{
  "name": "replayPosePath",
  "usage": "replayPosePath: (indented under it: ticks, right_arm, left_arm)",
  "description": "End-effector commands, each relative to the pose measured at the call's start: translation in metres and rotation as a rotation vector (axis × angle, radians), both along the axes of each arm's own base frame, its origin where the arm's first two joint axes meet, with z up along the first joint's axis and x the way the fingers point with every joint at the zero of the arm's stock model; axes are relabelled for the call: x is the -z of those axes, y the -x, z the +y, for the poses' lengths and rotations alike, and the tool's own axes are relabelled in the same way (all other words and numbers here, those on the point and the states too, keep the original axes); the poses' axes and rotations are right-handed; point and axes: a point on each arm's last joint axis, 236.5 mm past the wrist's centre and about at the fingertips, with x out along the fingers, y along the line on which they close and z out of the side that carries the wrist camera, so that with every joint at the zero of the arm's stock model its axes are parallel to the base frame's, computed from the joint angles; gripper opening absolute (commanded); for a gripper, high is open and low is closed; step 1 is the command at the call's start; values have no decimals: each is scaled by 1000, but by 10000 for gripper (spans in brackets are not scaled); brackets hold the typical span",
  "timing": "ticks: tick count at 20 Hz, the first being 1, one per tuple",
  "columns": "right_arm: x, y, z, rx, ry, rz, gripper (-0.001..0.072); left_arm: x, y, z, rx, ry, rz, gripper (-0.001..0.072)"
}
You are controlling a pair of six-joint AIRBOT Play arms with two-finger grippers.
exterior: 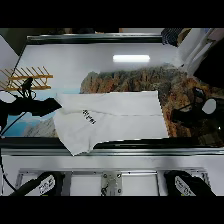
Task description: Fold the clothes and pants, and hang the long-sleeved shirts on hangers.
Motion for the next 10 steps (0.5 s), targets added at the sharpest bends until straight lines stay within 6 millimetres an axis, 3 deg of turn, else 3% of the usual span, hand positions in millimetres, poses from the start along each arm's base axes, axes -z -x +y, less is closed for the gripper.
replayPosePath:
  ticks: [1, 2, 4, 6, 10]
  right_arm:
    - [44, 70, -4, 327, -86, 95, 543]
    - [55, 78, -5, 413, -99, 90, 542]
    - [68, 74, 3, 497, -155, 41, 542]
    - [73, 56, 16, 551, -243, -39, 542]
    - [78, 26, 16, 550, -245, -165, 538]
  left_arm:
    - [22, 43, -17, -35, 14, 36, 501]
    - [25, 48, -19, -37, 11, 33, 501]
    - [28, 57, -23, -38, 7, 22, 501]
    - [29, 63, -24, -39, 5, 17, 501]
    - [32, 69, -26, -38, 9, 26, 501]
